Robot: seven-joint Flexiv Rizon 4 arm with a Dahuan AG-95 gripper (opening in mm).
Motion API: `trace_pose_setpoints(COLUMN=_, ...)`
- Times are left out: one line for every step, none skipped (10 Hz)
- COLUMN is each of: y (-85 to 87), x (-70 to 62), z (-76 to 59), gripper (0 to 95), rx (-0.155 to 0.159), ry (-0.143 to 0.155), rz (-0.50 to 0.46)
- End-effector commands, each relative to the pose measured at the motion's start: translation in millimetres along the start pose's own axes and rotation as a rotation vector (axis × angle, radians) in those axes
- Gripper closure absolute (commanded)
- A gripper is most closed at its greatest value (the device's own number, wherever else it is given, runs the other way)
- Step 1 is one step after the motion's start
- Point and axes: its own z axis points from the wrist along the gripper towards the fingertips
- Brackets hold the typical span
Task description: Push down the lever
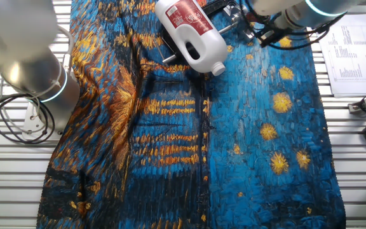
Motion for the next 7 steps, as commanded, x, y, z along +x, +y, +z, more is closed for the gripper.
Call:
trace_pose_setpoints(y=-3.2, x=-2.2, z=0.7, gripper=95.0, rx=0.005, ry=-0.021, rz=-0.003)
trace_pose_setpoints(y=-4.6, x=-3.8, z=2.3, gripper=95.0, rx=0.002, ry=-0.038, rz=-0.003)
trace_pose_setpoints(y=-6.0, x=-5.8, z=3.8, gripper=95.0, rx=-0.007, ry=-0.049, rz=-0.004)
trace_pose_setpoints(y=-7.3, x=-7.5, z=5.2, gripper=95.0, rx=-0.015, ry=-0.06, rz=-0.003)
trace_pose_setpoints(y=-7.9, x=-8.3, z=5.6, gripper=95.0, rx=-0.017, ry=-0.064, rz=-0.005)
trace_pose_setpoints(y=-9.8, x=-11.4, z=4.8, gripper=95.0, rx=-0.021, ry=-0.066, rz=-0.008)
trace_pose_setpoints(y=-10.5, x=-12.8, z=2.3, gripper=95.0, rx=-0.026, ry=-0.071, rz=-0.012)
